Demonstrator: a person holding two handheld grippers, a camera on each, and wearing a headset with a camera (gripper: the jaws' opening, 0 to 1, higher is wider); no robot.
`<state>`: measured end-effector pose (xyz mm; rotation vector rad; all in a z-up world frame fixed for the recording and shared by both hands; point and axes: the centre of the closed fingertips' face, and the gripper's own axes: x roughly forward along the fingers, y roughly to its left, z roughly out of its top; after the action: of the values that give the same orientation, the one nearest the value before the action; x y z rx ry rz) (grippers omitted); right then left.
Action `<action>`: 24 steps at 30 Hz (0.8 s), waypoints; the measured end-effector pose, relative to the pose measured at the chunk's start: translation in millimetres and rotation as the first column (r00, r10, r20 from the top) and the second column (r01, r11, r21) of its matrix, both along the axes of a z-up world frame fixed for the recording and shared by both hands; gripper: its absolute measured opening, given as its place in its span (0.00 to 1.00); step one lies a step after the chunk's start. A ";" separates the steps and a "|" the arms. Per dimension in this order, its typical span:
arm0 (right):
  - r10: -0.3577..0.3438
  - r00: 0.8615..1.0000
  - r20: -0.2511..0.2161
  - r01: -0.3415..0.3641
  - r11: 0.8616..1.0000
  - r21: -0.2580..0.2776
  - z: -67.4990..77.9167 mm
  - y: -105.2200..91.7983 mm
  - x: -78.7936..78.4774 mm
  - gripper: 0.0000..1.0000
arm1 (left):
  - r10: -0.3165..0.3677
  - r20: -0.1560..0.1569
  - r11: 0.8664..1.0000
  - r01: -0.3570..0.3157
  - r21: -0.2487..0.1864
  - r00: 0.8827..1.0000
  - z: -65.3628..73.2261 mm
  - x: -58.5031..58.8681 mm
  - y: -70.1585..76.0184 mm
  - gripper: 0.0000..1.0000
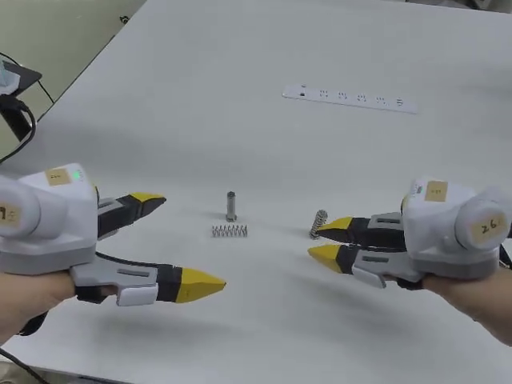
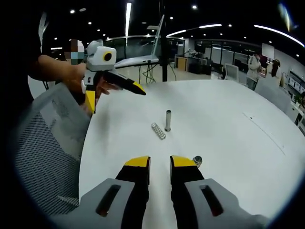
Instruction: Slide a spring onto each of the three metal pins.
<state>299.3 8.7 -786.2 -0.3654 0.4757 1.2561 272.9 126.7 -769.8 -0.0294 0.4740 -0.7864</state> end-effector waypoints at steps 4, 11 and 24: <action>0.041 0.999 0.020 -0.041 0.999 -0.004 4.7 16.0 0.6 0.15 | 0.003 0.001 1.000 -0.003 -0.003 1.000 0.5 -0.4 1.8 0.96; 0.103 0.994 0.041 -0.103 0.995 -0.012 9.2 45.3 3.7 0.15 | 0.014 0.000 1.000 -0.014 -0.006 1.000 -0.2 -0.9 5.9 0.96; 0.207 0.977 0.054 -0.201 0.975 -0.089 -9.5 91.4 3.7 0.16 | 0.025 -0.003 1.000 -0.025 -0.004 1.000 -3.7 -3.1 11.4 0.95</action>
<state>303.0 100.1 -795.7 -0.5333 0.4460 1.4223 269.9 138.1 -773.5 -0.0395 0.4737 -0.7631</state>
